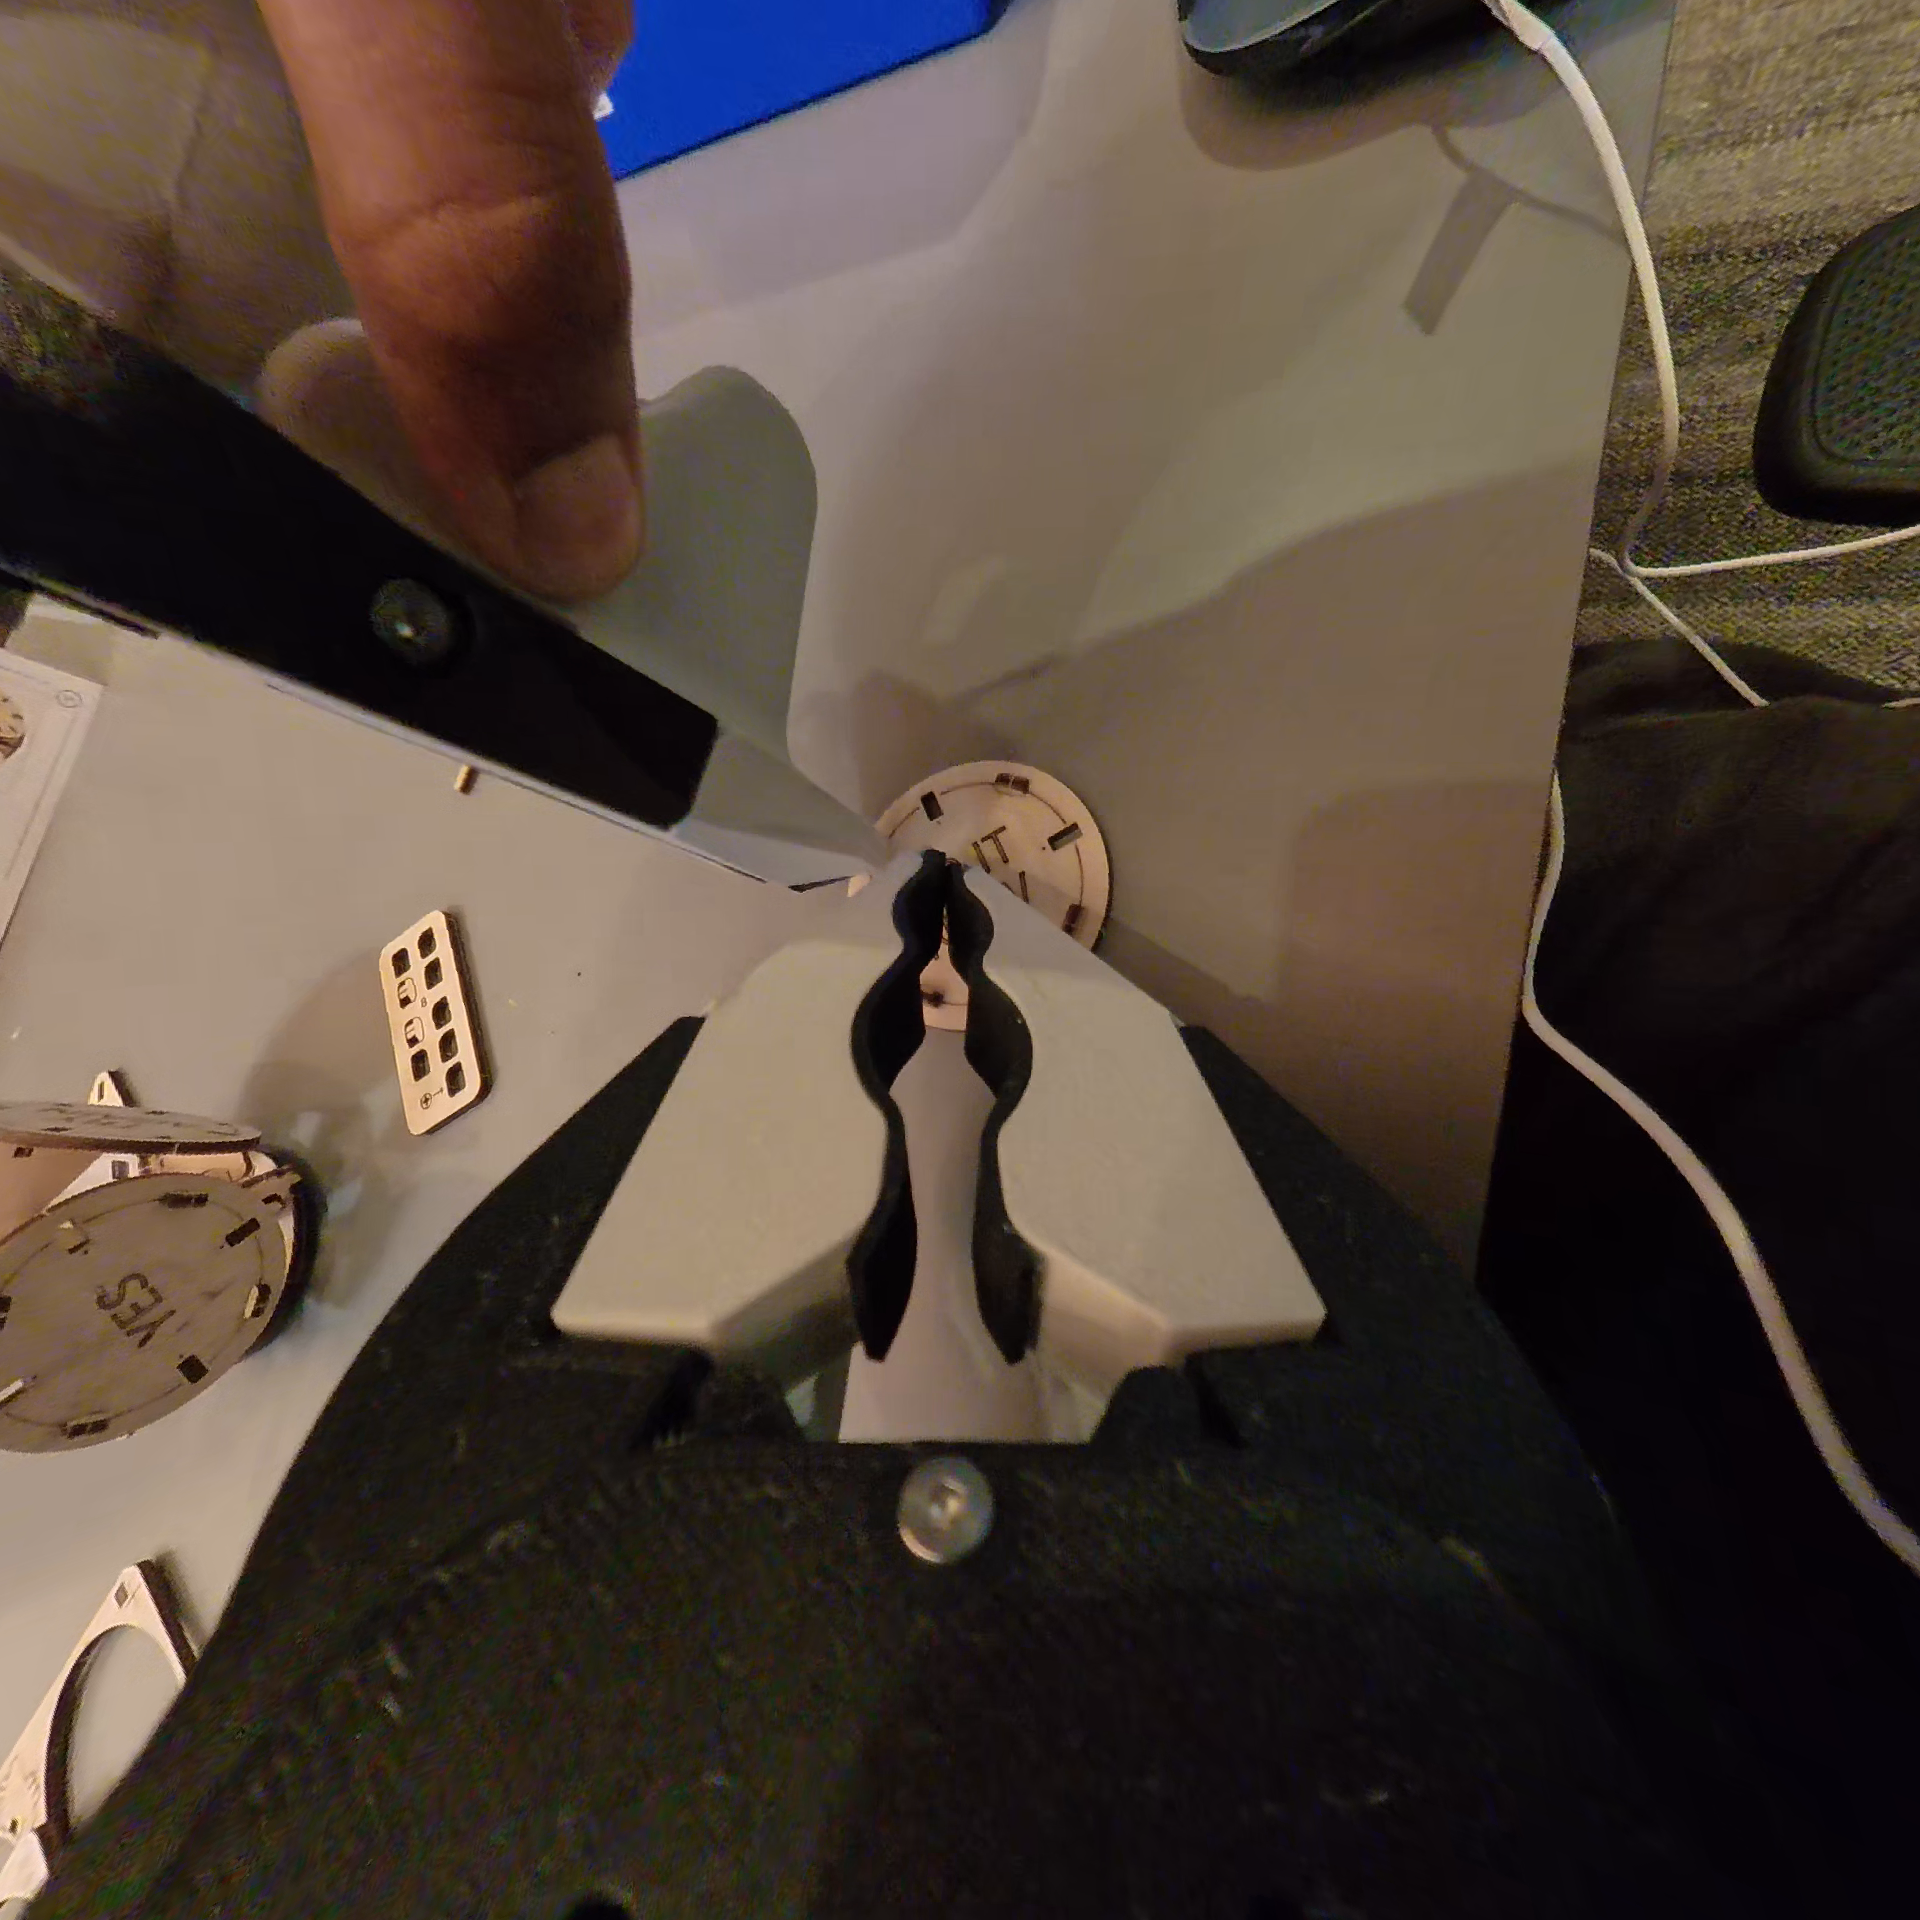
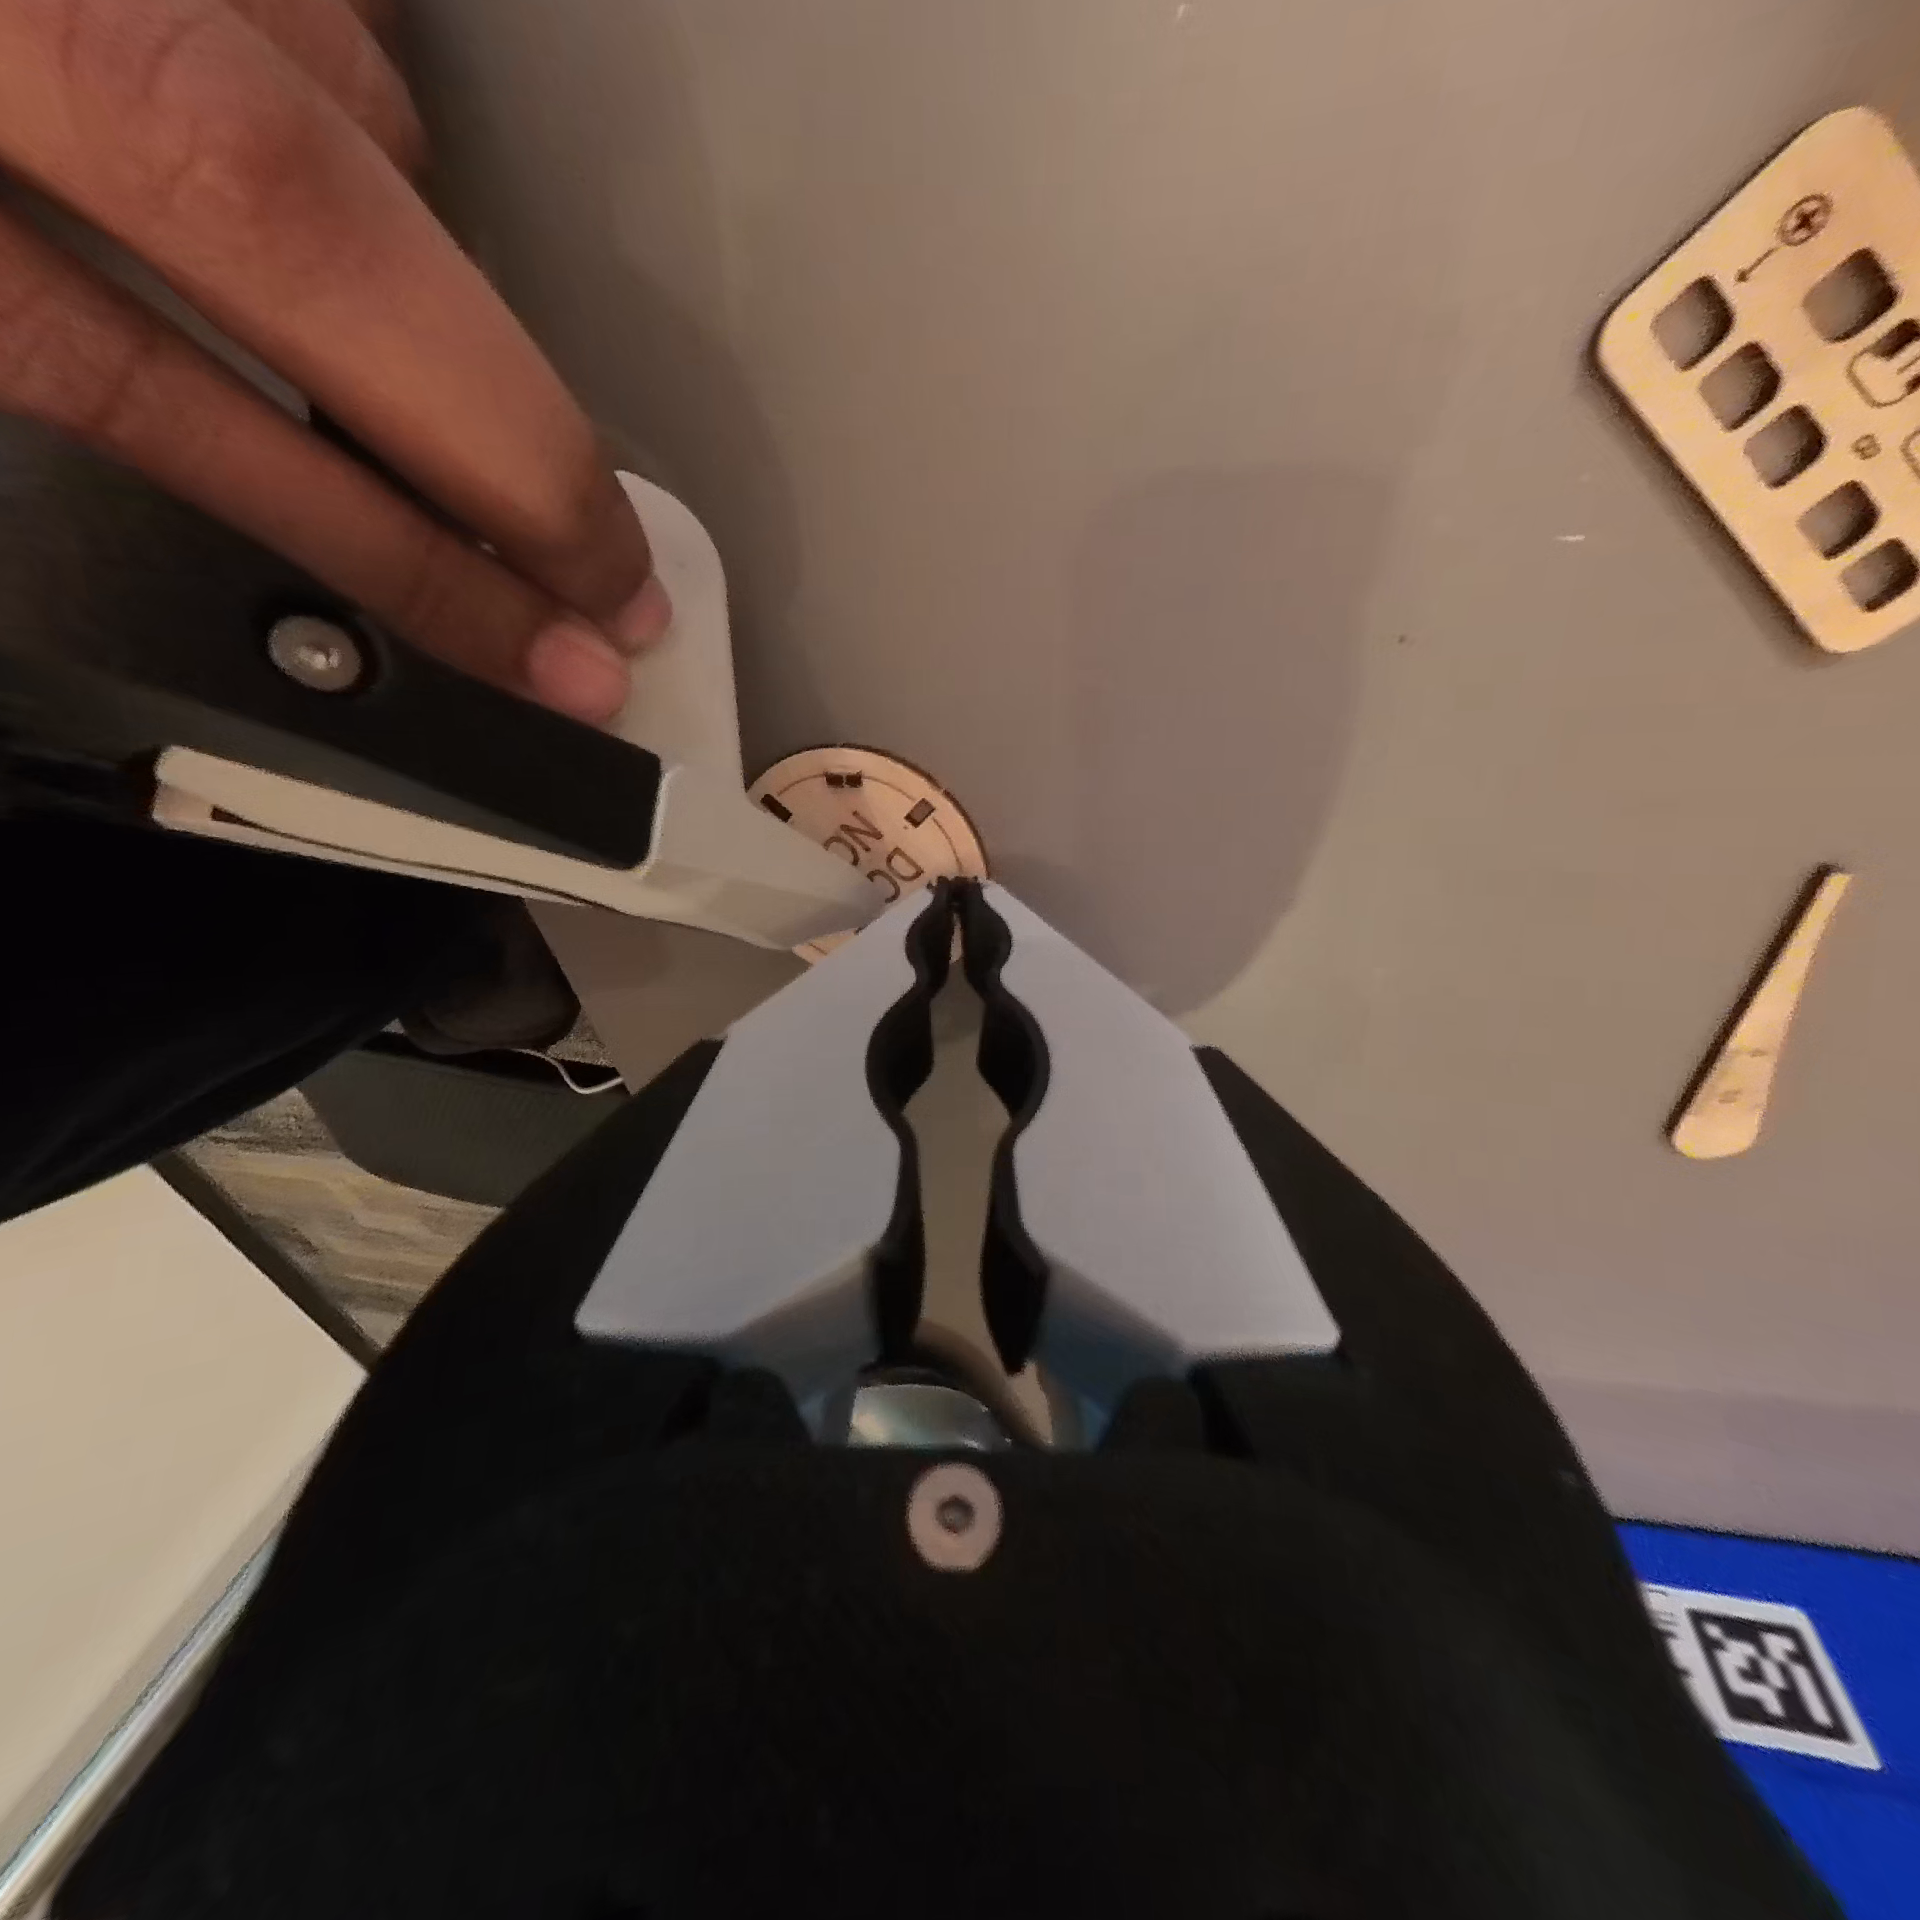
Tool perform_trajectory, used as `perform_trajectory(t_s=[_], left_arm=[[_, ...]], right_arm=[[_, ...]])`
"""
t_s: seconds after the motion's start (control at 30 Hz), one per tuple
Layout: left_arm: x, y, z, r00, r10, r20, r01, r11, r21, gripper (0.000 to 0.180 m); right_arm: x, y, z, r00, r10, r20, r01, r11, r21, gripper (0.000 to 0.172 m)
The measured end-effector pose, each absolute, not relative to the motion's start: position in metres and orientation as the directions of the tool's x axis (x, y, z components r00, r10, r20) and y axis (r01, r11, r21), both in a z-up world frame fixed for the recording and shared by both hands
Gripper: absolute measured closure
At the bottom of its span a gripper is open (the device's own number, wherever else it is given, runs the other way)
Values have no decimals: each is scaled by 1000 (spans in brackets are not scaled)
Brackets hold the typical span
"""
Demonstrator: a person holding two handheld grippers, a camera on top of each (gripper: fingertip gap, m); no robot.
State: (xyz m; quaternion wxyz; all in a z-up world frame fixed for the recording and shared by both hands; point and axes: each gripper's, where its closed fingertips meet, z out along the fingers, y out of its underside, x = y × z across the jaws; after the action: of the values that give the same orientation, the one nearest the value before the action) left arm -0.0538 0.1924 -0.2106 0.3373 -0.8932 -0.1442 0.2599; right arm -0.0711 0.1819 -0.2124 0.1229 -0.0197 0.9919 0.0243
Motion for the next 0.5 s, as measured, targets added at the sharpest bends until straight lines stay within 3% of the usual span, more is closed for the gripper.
perform_trajectory(t_s=[0.2, 0.5], left_arm=[[-53, 193, -210, 820, 431, -377, 76, -734, -674, 180], [-52, 193, -210, 817, 431, -383, 73, -736, -673, 180]], right_arm=[[-71, 182, -214, -967, -66, -248, -85, 994, 66, 172], [-73, 180, -214, -993, -2, -115, 6, 998, -65, 170]])
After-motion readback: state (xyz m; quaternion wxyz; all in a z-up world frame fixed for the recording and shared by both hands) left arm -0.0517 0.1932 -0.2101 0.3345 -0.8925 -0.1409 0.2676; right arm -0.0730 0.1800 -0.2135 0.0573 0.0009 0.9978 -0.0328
